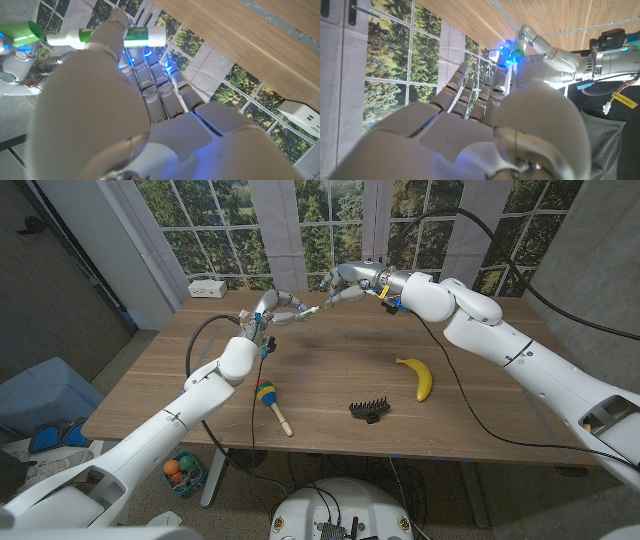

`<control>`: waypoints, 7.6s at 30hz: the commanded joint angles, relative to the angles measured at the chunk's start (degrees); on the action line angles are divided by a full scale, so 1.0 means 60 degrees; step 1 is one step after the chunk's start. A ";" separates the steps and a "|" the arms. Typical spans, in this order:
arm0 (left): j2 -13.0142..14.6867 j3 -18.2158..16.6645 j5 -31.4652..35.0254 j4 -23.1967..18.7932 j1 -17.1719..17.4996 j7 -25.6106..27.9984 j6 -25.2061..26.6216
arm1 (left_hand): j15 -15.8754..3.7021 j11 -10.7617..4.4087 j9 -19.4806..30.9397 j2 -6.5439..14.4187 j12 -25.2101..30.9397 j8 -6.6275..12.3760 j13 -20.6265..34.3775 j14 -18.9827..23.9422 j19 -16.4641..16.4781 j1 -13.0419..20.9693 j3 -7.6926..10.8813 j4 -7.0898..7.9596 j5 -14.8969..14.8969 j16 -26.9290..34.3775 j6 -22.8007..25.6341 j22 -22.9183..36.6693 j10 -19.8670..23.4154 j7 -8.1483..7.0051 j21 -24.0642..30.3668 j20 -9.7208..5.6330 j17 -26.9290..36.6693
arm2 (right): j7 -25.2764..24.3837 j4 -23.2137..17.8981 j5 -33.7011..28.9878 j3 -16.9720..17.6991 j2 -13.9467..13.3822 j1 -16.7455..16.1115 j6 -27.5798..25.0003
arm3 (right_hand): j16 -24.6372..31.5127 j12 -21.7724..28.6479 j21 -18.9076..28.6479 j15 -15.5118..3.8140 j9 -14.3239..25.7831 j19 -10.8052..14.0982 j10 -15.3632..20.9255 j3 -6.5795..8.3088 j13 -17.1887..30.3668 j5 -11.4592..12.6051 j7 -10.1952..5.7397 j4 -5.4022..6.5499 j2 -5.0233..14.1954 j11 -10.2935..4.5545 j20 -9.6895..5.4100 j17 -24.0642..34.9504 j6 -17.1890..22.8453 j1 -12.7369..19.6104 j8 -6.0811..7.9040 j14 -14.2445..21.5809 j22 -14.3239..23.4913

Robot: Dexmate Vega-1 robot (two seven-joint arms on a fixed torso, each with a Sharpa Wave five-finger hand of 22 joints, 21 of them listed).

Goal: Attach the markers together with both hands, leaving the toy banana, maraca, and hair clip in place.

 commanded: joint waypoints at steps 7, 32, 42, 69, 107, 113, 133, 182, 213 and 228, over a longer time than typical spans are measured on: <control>-0.0051 0.0025 -0.0022 0.0147 -0.0102 0.0007 -0.0080 | -0.1135 -0.1433 0.0171 0.0242 -0.0086 -0.0011 0.0037 0.0147 0.0005 -0.0088 0.0779 0.0740 -0.0047 0.0034 0.0774 0.0016 0.1668 -0.0877 0.0048 -0.0245 0.0046 | -0.0171 0.0383 0.0899 0.0085 0.0113 0.0062 0.0353 | 0.0076 0.0025 0.0055 -0.1592 0.0047 0.0045 -0.0010 -0.0052 0.0031 0.0052 -0.0178 -0.0021 0.0075 0.0026 -0.0042 0.0054 0.0078 0.0024 -0.0027 0.0196 0.0008; -0.0134 -0.0141 -0.0808 0.0314 -0.0175 -0.0396 -0.0185 | -0.1130 -0.1423 0.0370 0.0191 0.0100 0.0206 0.0281 0.0256 0.0027 -0.0121 0.0821 0.0646 -0.0157 0.0130 0.1088 0.0012 0.1831 -0.0819 0.0071 -0.0214 0.0210 | -0.0798 0.1147 0.0726 -0.0101 0.0266 0.0119 0.0813 | 0.0221 0.0187 0.0125 -0.1618 0.0040 0.0128 0.0388 -0.0136 0.0039 0.0085 -0.0258 -0.0059 0.0001 -0.0052 -0.0010 0.0114 0.0246 0.0074 -0.0019 0.0411 0.0009; -0.0196 -0.0089 -0.0835 0.0542 -0.0303 -0.0389 -0.0277 | -0.1131 -0.1422 0.0370 0.0133 0.0091 0.0198 0.0223 0.0296 0.0030 -0.0070 0.0951 0.0640 -0.0334 0.0114 0.1085 0.0001 0.1843 -0.0801 0.0066 -0.0220 0.0240 | -0.0920 0.1409 0.0958 -0.0107 0.0382 0.0162 0.1111 | 0.0244 0.0173 0.0134 -0.1610 0.0038 0.0117 0.0360 -0.0161 0.0040 0.0092 -0.0247 -0.0041 0.0014 -0.0051 -0.0030 0.0141 0.0233 0.0066 -0.0043 0.0408 0.0010; -0.0264 0.0038 -0.0926 0.0879 -0.0549 -0.0510 -0.0338 | -0.1119 -0.1413 0.0063 -0.0089 0.0005 0.0103 -0.0003 0.0097 0.0000 -0.0092 0.1319 0.0639 -0.0621 -0.0079 0.1289 -0.0007 0.1893 -0.0719 0.0037 -0.0250 0.0154 | -0.1738 0.2359 0.1031 -0.0242 0.0926 0.0342 0.1828 | 0.0136 0.0011 0.0146 -0.1569 0.0028 0.0020 -0.0200 -0.0209 0.0126 0.0099 -0.0109 -0.0035 0.0066 0.0066 -0.0046 0.0199 0.0108 0.0115 -0.0178 0.0002 0.0012; -0.0184 -0.0084 -0.0959 0.0706 -0.0388 -0.0425 -0.0422 | -0.1123 -0.1408 0.0215 -0.0339 0.0426 0.0241 -0.0035 0.0178 0.0051 -0.0346 0.2226 0.0660 -0.1141 -0.0095 0.1145 -0.0020 0.2026 -0.0770 -0.0031 -0.0222 -0.0044 | -0.1546 0.1315 0.0545 -0.0008 0.0368 -0.0038 0.1061 | 0.0281 0.0248 0.0211 -0.1660 0.0186 0.0018 0.0209 -0.0353 0.0205 0.0183 -0.0261 0.0019 0.0066 -0.0220 -0.0153 0.0234 0.0339 0.0107 -0.0110 0.0239 0.0008; -0.0182 -0.0060 -0.0947 0.0699 -0.0405 -0.0452 -0.0395 | -0.1121 -0.1409 0.0149 -0.0361 0.0411 0.0224 -0.0075 0.0173 0.0057 -0.0370 0.2262 0.0648 -0.1153 -0.0088 0.1199 -0.0017 0.1999 -0.0749 -0.0031 -0.0218 -0.0040 | -0.1718 0.1426 0.0608 0.0022 0.0453 -0.0026 0.1215 | 0.0280 0.0201 0.0220 -0.1657 0.0178 0.0019 0.0102 -0.0382 0.0201 0.0200 -0.0269 0.0018 0.0050 -0.0208 -0.0161 0.0244 0.0318 0.0112 -0.0132 0.0209 0.0008; -0.0071 -0.0009 -0.0832 0.0324 -0.0278 -0.0583 -0.0432 | -0.1131 -0.1420 -0.0024 -0.0376 0.0267 0.0250 -0.0306 0.0264 0.0045 -0.0414 0.2484 0.0632 -0.1161 -0.0020 0.1464 -0.0006 0.1906 -0.0662 -0.0040 -0.0253 -0.0014 | -0.2105 0.1629 0.0345 -0.0076 0.0585 -0.0074 0.1601 | 0.0194 0.0020 0.0250 -0.1671 0.0147 -0.0007 -0.0403 -0.0427 0.0176 0.0219 -0.0280 -0.0006 0.0089 -0.0153 -0.0164 0.0259 0.0132 0.0208 -0.0297 -0.0030 0.0009; -0.0252 0.0119 -0.0745 0.0787 -0.0659 -0.0731 -0.0550 | -0.1134 -0.1430 0.0221 -0.0176 0.0446 0.0190 -0.0124 0.0538 0.0070 -0.0612 0.2342 0.0651 -0.1036 0.0233 0.1022 0.0032 0.1773 -0.0802 0.0008 -0.0184 0.0390 | -0.1785 0.1206 0.0148 0.0048 0.0140 -0.0041 0.1095 | 0.0350 0.0184 0.0359 -0.1695 0.0140 -0.0007 0.0095 -0.0595 0.0036 0.0194 -0.0618 0.0061 0.0055 -0.0546 -0.0281 0.0327 0.0368 0.0214 -0.0407 0.0350 0.0008; -0.0063 0.0140 -0.0666 0.0386 -0.0543 -0.0840 -0.0356 | -0.1127 -0.1401 -0.0206 -0.0296 0.0292 0.0137 -0.0391 0.0320 0.0018 -0.0505 0.2410 0.0618 -0.0998 0.0067 0.1564 0.0016 0.1954 -0.0617 0.0013 -0.0211 0.0415 | -0.2441 0.1528 -0.0201 0.0055 0.0389 -0.0092 0.1428 | 0.0134 -0.0139 0.0399 -0.1717 0.0145 -0.0095 -0.0763 -0.0696 0.0010 0.0269 -0.0613 0.0100 0.0152 -0.0502 -0.0283 0.0334 0.0124 0.0267 -0.0615 -0.0154 0.0009; 0.0013 0.0063 -0.0629 0.0168 -0.0374 -0.0756 -0.0289 | -0.1120 -0.1400 -0.0165 -0.0436 0.0448 0.0266 -0.0377 0.0316 0.0021 -0.0465 0.2579 0.0589 -0.1109 -0.0024 0.1700 -0.0005 0.2085 -0.0578 0.0001 -0.0223 0.0339 | -0.1816 0.1191 -0.0061 0.0024 0.0212 -0.0136 0.1356 | 0.0012 0.0023 0.0390 -0.1682 0.0144 -0.0189 -0.0406 -0.0790 -0.0016 0.0261 -0.0604 0.0127 0.0100 -0.0262 -0.0269 0.0275 0.0333 0.0212 -0.0587 -0.0354 0.0008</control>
